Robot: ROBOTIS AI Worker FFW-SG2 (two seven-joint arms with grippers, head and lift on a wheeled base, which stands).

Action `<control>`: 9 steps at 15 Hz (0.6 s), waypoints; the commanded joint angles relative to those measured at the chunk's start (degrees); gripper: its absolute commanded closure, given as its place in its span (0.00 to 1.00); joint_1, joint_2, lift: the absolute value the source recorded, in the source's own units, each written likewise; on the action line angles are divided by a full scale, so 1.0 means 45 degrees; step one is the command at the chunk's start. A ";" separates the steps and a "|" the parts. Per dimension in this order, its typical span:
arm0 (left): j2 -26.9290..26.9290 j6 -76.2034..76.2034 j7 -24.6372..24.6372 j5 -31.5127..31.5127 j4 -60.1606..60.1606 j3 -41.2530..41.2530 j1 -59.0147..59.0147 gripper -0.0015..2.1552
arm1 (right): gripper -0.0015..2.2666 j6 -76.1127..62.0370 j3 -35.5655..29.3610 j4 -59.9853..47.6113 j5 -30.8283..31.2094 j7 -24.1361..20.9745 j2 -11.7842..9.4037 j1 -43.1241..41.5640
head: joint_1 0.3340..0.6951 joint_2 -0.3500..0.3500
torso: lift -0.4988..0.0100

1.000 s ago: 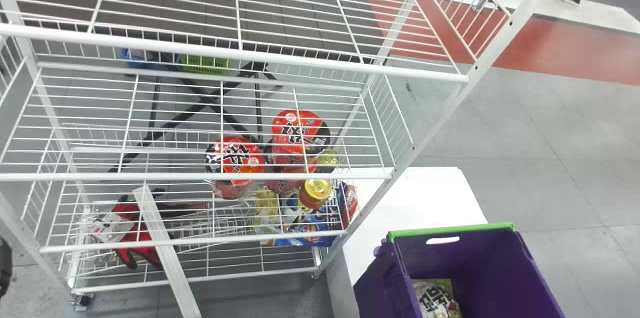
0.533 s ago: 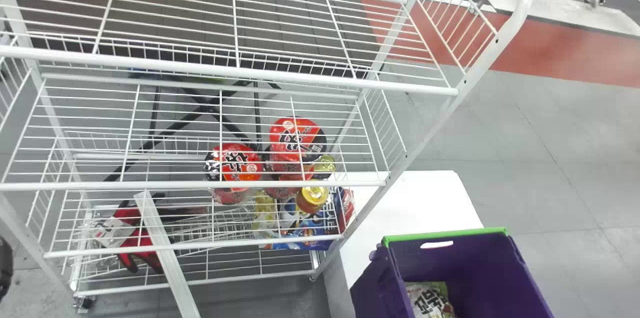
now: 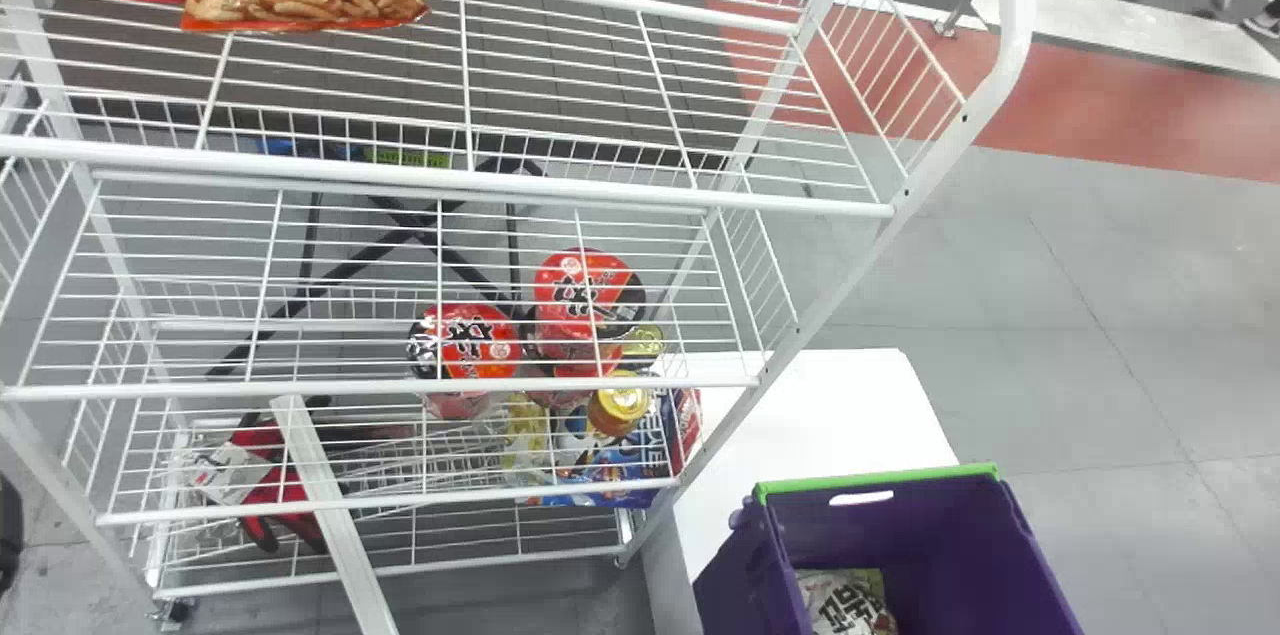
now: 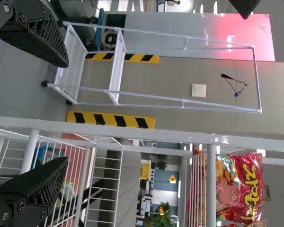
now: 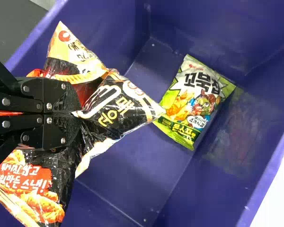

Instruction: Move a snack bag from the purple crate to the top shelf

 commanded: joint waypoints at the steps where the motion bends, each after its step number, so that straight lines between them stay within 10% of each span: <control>1: 0.0010 -0.0015 0.0000 0.0042 0.0005 0.0000 0.0007 0.06 | 1.00 0.0065 0.0000 0.0000 0.0000 0.0000 0.0031 0.0020 | 1.00 0.00 | 0.58; 9: 0.0029 -0.0093 -0.0019 0.0081 0.0005 -0.0020 0.0027 0.06 | 1.00 0.0065 -0.0019 -0.0019 -0.0020 0.0020 0.0129 0.0039 | 1.00 0.00 | 0.64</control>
